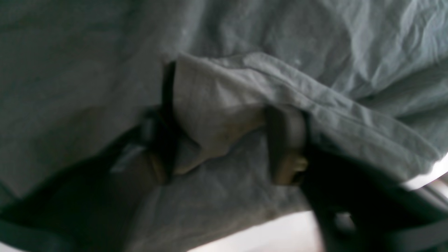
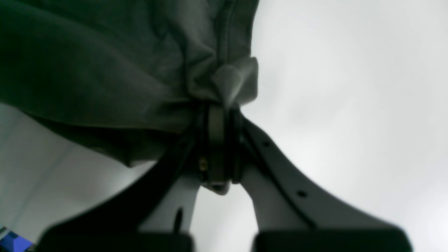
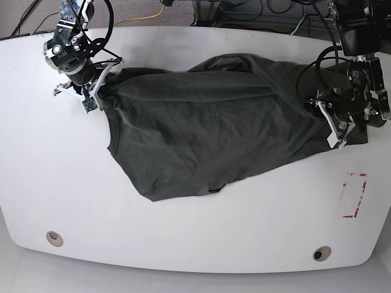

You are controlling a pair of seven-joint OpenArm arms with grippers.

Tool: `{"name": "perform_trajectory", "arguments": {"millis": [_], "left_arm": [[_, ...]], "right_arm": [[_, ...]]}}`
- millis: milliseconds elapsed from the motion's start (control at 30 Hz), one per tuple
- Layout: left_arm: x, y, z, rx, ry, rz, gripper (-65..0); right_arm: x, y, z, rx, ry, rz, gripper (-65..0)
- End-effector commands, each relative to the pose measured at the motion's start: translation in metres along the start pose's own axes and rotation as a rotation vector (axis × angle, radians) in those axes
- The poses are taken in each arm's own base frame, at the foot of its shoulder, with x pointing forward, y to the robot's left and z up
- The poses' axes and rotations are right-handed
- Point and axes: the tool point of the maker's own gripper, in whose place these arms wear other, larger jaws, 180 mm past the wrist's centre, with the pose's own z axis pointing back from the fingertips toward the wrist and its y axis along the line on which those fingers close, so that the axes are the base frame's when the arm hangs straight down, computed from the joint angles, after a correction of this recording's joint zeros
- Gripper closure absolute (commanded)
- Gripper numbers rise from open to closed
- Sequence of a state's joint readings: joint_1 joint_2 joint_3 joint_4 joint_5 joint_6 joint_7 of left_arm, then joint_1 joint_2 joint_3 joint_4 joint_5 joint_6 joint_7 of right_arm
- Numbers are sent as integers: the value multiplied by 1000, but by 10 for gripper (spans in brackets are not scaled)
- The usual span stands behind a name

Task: Layout the t-shirt on the table in an organized manner, then fold the t-shirt properly
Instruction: 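Release the shirt end and lower the left gripper onto the shirt's side fabric, then grasp the shirt fabric with the left gripper and pull it outward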

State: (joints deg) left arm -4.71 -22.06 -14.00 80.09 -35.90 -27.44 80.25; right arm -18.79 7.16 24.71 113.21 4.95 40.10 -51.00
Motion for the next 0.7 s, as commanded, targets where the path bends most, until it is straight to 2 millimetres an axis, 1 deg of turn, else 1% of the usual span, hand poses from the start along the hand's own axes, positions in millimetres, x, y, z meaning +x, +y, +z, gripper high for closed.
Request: {"name": "perform_trajectory", "arguments": {"millis": [0,33,133,167,200,233,400,600,667], "left_arm": [[18,1,14,21,-56,-38,-214],[19,1,15,22,-60,-41,-165],[21,0,16,24,-63,-46,-57],[21,0,16,23,-63,-49,-24],[21,0,16,23,-63,-49,-8],[21,0,16,23,-63,-49,-1],[22,0,17,24,-65,-64,-21],[22,-1,18,20,-65,-137,-15],[24,-2,20,23,-72,-157,-3]], "right_arm": [[13,-5,4,-12,-46,10,-2],[13,-5,4,-12,-46,10,-2],[13,-5,4,-12,-46,10,-2],[13,-4,4,-11,-47,7,-2],[13,-3,4,-9,-48,3,-2],[13,-1,3,-7,-50,-1,-2],[15,0,4,-6,-57,-3,-2],[15,0,4,-6,-57,-3,-2],[15,0,4,-6,-57,-3,-2]]}}
